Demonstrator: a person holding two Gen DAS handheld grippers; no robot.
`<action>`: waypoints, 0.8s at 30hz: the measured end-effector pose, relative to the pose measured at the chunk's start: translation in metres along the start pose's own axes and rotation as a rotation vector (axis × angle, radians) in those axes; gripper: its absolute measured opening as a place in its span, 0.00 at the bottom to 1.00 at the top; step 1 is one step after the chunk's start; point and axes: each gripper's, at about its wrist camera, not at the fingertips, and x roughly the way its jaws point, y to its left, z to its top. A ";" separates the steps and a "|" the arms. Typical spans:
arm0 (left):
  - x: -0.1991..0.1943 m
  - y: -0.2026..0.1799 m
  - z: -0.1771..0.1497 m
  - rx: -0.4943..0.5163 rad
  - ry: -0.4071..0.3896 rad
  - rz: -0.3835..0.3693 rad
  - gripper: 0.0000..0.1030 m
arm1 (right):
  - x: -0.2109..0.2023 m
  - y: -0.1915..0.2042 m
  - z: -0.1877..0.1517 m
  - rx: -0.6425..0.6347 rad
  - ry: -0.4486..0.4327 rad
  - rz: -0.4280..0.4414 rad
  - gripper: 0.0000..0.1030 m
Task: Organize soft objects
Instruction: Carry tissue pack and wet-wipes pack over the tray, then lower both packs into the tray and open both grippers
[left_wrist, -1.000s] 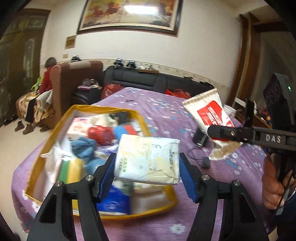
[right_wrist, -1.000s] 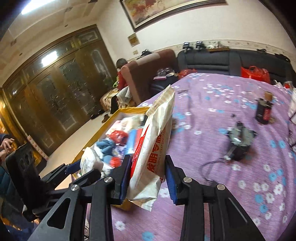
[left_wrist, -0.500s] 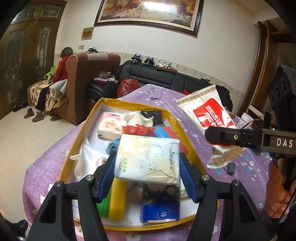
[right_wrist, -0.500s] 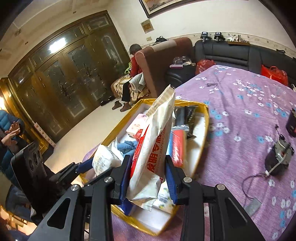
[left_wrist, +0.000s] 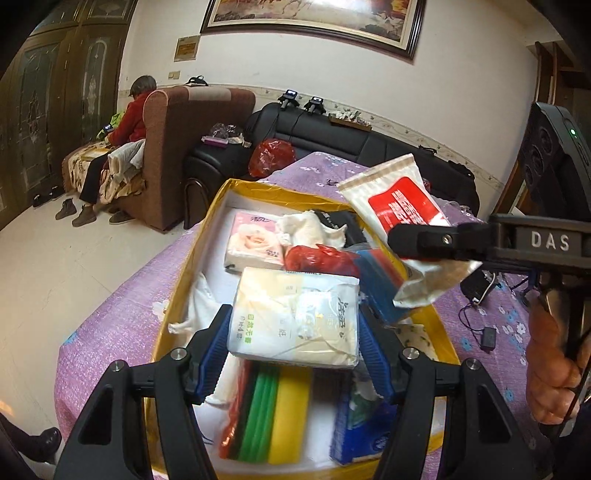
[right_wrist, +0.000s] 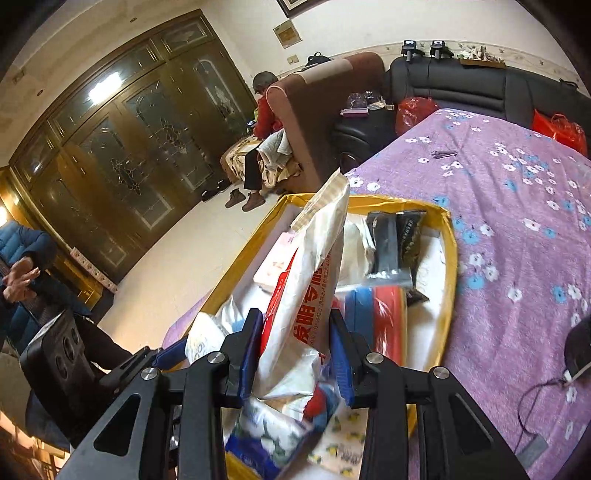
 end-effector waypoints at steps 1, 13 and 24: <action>0.002 0.001 0.001 -0.002 0.006 0.000 0.63 | 0.006 -0.001 0.003 0.003 0.003 0.001 0.38; 0.022 0.003 0.005 -0.004 0.057 0.011 0.63 | 0.070 -0.010 0.029 0.045 0.089 0.026 0.38; 0.026 -0.006 0.003 0.020 0.052 0.031 0.63 | 0.102 -0.022 0.043 0.088 0.133 0.007 0.43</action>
